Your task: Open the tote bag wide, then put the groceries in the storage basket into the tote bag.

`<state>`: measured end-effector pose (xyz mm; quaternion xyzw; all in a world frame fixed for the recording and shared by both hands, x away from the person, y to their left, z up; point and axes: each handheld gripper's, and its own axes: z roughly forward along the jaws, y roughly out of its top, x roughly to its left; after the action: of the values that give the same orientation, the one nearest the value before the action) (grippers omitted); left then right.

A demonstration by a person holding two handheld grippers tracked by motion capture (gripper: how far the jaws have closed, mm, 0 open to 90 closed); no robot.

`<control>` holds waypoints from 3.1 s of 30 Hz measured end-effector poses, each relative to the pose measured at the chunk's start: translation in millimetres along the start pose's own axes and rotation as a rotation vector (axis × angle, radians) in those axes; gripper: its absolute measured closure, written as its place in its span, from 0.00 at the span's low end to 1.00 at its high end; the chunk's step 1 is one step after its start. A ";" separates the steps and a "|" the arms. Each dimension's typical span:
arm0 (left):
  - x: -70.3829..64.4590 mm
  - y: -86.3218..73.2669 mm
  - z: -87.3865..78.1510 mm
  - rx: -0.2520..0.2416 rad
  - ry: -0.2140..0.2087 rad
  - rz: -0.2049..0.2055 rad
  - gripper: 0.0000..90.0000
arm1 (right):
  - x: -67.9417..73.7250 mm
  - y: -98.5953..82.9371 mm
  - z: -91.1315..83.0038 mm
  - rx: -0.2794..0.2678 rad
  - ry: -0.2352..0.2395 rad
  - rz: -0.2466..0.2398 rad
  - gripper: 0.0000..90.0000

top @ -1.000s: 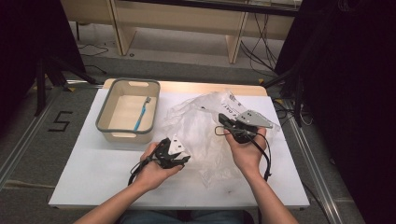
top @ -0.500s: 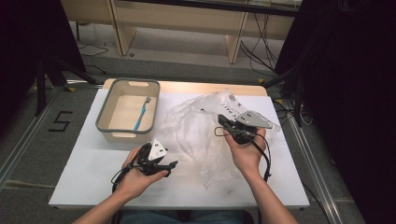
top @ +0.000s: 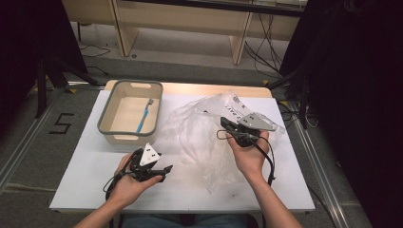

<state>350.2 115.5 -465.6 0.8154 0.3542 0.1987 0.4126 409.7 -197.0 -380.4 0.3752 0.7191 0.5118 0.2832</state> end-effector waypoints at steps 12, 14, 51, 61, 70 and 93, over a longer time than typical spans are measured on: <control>7.8 -5.7 -1.1 0.007 0.019 -0.014 0.42 | -2.1 0.3 1.2 -0.003 -0.006 0.005 1.00; 8.2 -5.9 -0.9 0.004 0.021 -0.019 0.42 | -2.5 0.5 1.3 -0.005 -0.006 0.008 1.00; 7.0 -3.4 -0.8 0.001 0.039 -0.024 0.43 | -1.1 -0.5 -0.9 -0.005 0.002 0.011 1.00; 7.8 -5.2 -1.4 0.000 0.019 -0.027 0.42 | -3.4 1.5 1.6 -0.006 -0.003 0.023 1.00; 2.9 0.0 -5.1 0.010 0.021 -0.031 0.41 | -6.9 1.6 -1.1 -0.008 -0.004 0.030 1.00; 32.2 23.3 -36.2 0.010 0.059 -0.069 0.42 | -3.9 -0.1 1.5 0.002 0.006 0.015 1.00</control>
<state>359.1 149.1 -424.7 0.7985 0.3951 0.2065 0.4045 413.0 -199.4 -380.9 0.3792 0.7176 0.5143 0.2769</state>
